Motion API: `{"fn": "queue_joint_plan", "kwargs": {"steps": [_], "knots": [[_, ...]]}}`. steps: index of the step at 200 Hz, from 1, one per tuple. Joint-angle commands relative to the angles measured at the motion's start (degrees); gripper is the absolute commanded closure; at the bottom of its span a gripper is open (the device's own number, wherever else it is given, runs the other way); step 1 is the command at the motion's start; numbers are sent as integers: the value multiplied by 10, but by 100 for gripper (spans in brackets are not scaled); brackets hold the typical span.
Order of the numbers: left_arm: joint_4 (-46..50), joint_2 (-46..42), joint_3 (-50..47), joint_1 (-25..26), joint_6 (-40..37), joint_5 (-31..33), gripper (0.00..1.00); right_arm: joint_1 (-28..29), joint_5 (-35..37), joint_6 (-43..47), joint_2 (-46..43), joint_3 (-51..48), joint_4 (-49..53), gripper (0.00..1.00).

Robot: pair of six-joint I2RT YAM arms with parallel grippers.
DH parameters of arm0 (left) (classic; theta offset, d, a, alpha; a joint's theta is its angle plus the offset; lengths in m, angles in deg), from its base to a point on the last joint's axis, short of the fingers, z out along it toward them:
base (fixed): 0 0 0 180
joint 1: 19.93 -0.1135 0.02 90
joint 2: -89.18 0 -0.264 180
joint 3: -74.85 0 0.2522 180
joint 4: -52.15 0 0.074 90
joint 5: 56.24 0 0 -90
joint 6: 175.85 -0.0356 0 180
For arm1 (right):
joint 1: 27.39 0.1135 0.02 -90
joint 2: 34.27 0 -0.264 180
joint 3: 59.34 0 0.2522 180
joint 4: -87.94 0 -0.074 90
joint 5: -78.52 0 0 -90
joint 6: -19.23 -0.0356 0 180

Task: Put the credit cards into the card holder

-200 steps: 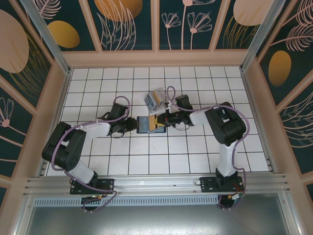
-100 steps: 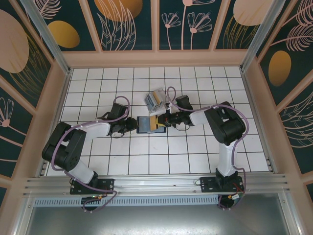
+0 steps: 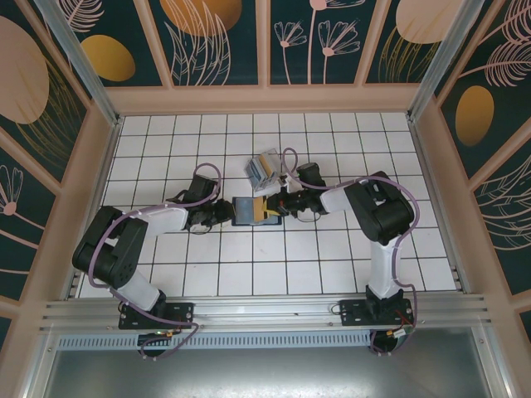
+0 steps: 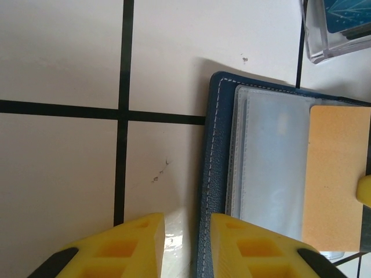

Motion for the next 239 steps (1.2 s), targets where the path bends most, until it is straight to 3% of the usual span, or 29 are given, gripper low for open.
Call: {"fn": "queue_joint_plan", "kwargs": {"steps": [1, 130, 196, 239], "knots": [[-8, 5, 8, 3, 6, -9, 72, 8, -12, -12, 19, 11, -4, 100], [-4, 8, 10, 4, 3, -4, 73, 23, 1, -73, 28, 6, -87, 100], [-1, 16, 23, 4, 3, -5, 73, 62, 19, -85, 38, 29, -99, 100], [-9, 23, 26, 4, 8, -13, 74, 99, 79, -86, 30, 54, -72, 98]]}}
